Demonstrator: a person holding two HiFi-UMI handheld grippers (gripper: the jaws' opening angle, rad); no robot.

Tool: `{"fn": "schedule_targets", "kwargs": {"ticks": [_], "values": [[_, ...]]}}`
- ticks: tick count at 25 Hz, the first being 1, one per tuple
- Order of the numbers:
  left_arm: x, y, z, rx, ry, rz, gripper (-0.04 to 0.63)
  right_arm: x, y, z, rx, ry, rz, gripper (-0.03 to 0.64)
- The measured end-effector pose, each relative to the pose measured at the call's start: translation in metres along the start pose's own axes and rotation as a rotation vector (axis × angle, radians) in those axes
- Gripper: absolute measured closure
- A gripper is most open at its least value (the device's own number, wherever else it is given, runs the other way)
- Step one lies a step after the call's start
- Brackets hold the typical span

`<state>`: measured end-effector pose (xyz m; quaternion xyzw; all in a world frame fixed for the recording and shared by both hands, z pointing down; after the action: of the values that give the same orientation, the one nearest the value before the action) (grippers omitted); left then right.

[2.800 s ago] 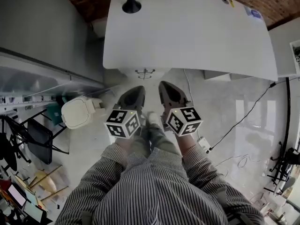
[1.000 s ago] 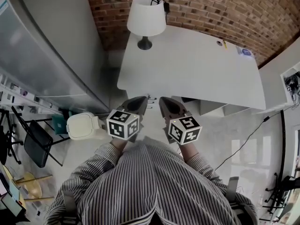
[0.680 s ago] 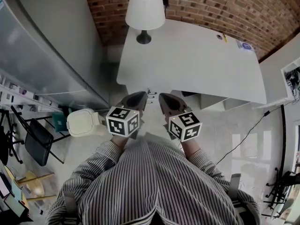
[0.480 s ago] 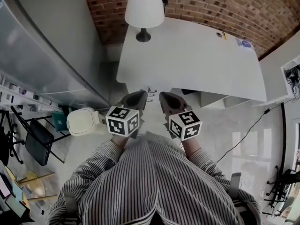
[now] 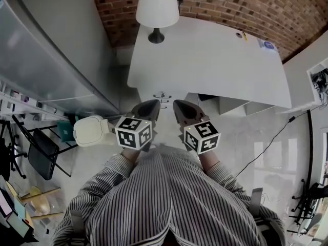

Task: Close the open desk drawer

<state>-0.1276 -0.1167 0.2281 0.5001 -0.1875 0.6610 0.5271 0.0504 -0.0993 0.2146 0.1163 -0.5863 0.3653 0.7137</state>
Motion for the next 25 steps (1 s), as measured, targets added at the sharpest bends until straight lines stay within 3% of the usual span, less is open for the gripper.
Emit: {"fn": "schedule_targets", "kwargs": {"ticks": [6, 25], "values": [[0.0, -0.003, -0.006, 0.006, -0.024, 0.024, 0.583, 0.003, 0.004, -0.002, 0.002, 0.001, 0.01, 0.6], [0.005, -0.019, 0.003, 0.069, 0.008, 0.079, 0.583, 0.011, 0.001, -0.003, -0.017, 0.044, 0.036, 0.6]]}}
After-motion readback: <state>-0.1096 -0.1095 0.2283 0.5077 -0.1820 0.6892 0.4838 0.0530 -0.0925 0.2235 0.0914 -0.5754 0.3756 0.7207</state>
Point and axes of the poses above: the fingertips, and each gripper's own axes: z forward along the fingers, y to its left, x out of its underside, the point moved 10 cm from there along -z, backward along the fingers, and after that the axes turned 14 degrees about -x, right-handed, at the moved point
